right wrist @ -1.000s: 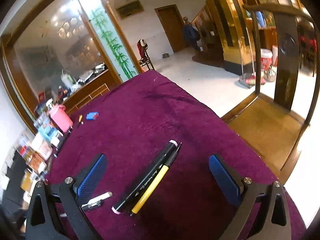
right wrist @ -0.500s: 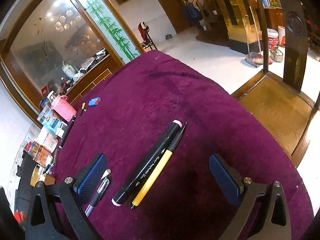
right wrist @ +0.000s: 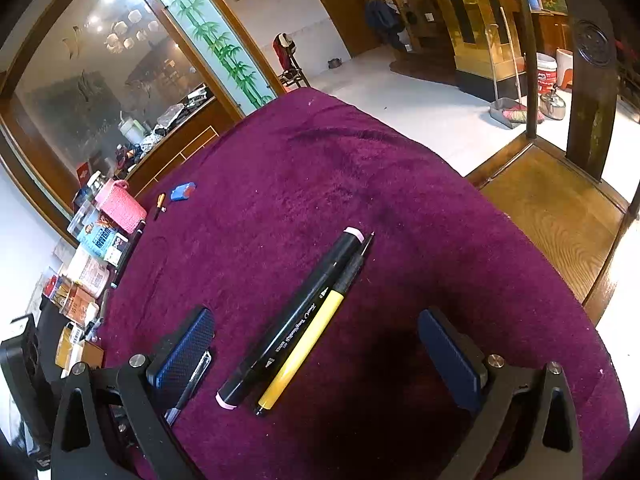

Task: Organize rigid objects
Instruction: 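Grasp a white-and-blue pen with the left tool, then lift the white-and-blue pen with the left tool while the right tool grasps the silver pen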

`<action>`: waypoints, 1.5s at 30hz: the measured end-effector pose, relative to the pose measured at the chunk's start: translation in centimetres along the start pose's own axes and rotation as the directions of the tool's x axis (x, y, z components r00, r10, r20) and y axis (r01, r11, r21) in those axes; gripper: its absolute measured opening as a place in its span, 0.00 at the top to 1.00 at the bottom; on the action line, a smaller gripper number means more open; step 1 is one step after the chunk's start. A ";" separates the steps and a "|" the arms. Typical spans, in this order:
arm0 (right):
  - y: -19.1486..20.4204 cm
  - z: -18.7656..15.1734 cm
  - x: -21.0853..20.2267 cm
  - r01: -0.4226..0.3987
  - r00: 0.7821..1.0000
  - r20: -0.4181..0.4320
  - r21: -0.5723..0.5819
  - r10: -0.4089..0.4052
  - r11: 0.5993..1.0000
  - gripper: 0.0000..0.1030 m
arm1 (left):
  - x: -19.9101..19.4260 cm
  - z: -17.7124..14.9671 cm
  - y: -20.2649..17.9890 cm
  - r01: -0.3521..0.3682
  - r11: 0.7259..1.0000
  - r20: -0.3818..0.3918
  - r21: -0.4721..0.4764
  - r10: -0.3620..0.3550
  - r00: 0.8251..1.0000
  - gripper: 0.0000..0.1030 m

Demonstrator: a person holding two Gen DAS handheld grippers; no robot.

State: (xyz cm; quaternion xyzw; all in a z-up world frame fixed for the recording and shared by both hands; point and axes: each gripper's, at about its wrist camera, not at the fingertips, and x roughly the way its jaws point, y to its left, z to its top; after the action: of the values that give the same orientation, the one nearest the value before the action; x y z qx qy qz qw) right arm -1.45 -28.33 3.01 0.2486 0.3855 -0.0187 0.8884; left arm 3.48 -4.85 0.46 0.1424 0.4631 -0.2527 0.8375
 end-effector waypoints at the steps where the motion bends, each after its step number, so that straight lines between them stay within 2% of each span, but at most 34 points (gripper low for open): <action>1: 0.1 0.0 0.1 0.002 1.000 -0.003 -0.003 -0.002 1.000 0.01 | 0.3 0.4 -0.2 0.000 1.000 -0.005 -0.009 0.000 1.000 0.64; 3: 0.2 0.0 0.2 0.004 1.000 -0.005 -0.007 -0.004 1.000 0.01 | 0.3 0.6 -0.6 -0.010 1.000 -0.007 -0.020 0.010 1.000 0.69; 4: 0.2 0.0 0.2 0.004 1.000 -0.006 -0.006 -0.004 1.000 0.01 | 0.2 0.7 -0.8 -0.013 0.999 -0.008 -0.030 0.013 1.000 0.77; 5: 0.1 0.0 0.3 0.004 1.000 -0.008 -0.004 -0.004 1.000 0.01 | 0.1 0.7 -0.9 -0.012 0.999 -0.007 -0.043 0.011 1.000 0.91; 6: 0.1 0.0 0.4 0.005 1.000 -0.009 -0.003 -0.005 1.000 0.01 | -0.1 0.7 -0.9 0.000 0.998 -0.005 -0.065 -0.001 1.000 0.93; 8: 0.1 0.0 0.4 0.008 1.000 -0.009 -0.001 -0.008 1.000 0.01 | -1.3 0.1 -0.4 0.055 0.990 0.026 -0.131 -0.052 0.998 0.93; 12: 0.2 -0.1 0.5 0.020 1.000 -0.009 -0.010 -0.020 1.000 0.01 | -4.6 -1.2 0.1 0.118 0.973 0.120 -0.199 -0.096 0.988 0.93; 18: 0.4 -0.1 0.5 0.038 0.999 -0.007 -0.020 -0.038 0.999 0.01 | -11.8 -4.7 0.6 0.206 0.947 0.267 -0.247 -0.137 0.954 0.93; 22: 0.6 -0.2 0.6 0.059 0.998 -0.002 -0.032 -0.059 0.998 0.01 | -16.5 -8.1 1.3 0.225 0.929 0.347 -0.294 -0.115 0.931 0.93; 27: 0.8 -0.2 0.6 0.093 0.996 -0.002 -0.041 -0.093 0.995 0.01 | -20.1 -12.3 2.3 0.231 0.905 0.405 -0.358 -0.072 0.912 0.93; 30: 0.8 -0.2 0.6 0.094 0.996 -0.008 -0.042 -0.094 0.995 0.01 | -20.9 -14.4 2.9 0.205 0.893 0.404 -0.400 -0.029 0.914 0.93; 33: 1.9 -0.8 -0.2 0.091 0.995 -0.036 -0.082 -0.094 0.992 0.06 | -21.0 -15.6 3.6 0.199 0.882 0.408 -0.428 -0.008 0.913 0.93; 35: 3.3 -2.0 -1.7 -0.003 0.998 -0.070 -0.081 -0.002 0.997 0.06 | -20.8 -16.2 4.0 0.197 0.875 0.413 -0.442 0.004 0.911 0.93; 38: 6.7 -3.7 -2.9 -0.062 0.994 -0.101 -0.163 0.045 0.985 0.07 | -19.7 -16.3 4.5 0.210 0.866 0.408 -0.455 -0.007 0.913 0.93; 41: 9.9 -5.0 -2.5 -0.147 0.979 -0.171 -0.192 0.114 0.970 0.13 | -18.9 -16.4 4.4 0.203 0.863 0.396 -0.463 -0.004 0.918 0.93; 42: 10.8 -5.5 -1.9 -0.148 0.975 -0.193 -0.204 0.108 0.968 0.18 | -18.6 -16.5 4.3 0.204 0.862 0.391 -0.465 -0.007 0.921 0.93; 45: 13.0 -6.5 0.8 -0.076 0.973 -0.229 -0.257 0.016 0.963 0.32 | -17.9 -17.0 4.2 0.205 0.857 0.376 -0.472 -0.014 0.926 0.93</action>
State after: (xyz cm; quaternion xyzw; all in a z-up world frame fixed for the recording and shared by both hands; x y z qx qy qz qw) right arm -2.31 -13.83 4.27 0.1375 0.4768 0.0818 0.8644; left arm -14.06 11.87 6.65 -0.1568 0.3591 -0.1928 0.8996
